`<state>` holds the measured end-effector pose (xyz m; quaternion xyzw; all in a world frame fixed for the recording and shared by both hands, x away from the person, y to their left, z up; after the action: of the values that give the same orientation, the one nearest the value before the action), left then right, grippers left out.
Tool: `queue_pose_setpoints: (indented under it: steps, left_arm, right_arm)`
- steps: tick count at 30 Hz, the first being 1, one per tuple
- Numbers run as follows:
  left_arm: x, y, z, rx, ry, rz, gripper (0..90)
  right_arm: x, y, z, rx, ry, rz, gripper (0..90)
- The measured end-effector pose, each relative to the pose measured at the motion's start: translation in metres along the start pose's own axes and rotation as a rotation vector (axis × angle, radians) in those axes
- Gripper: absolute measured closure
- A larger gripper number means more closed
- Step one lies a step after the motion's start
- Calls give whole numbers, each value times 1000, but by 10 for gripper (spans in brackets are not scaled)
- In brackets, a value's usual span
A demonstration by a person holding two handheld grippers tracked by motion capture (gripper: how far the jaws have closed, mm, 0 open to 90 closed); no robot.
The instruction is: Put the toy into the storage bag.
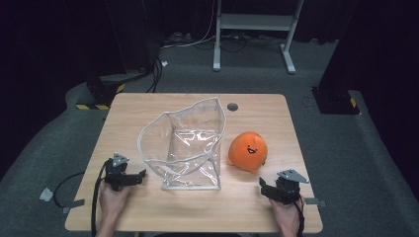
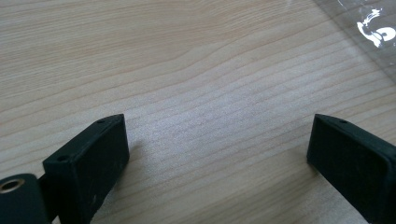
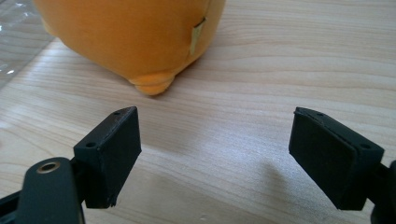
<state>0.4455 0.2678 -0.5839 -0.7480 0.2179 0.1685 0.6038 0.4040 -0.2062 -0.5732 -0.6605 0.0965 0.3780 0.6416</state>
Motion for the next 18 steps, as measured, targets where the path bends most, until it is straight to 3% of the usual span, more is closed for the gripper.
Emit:
queue_pose_setpoints:
  steps: [18]
  left_arm:
    - [0, 0, 0, -1, 0, -1, 56]
  right_arm:
    - [-9, -15, 12, -26, -46, -44, 164]
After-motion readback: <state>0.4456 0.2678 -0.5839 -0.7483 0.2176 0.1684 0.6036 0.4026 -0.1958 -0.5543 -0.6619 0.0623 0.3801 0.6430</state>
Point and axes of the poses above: each handheld gripper's, and its own axes: x roughly forward along the jaws, y roughly out of its underside, z roughly to its left, the point moved 9 cm from there along x, roughly forward along the jaws, and after that the axes turned 6 degrees about -y, right-handed, at the moved point
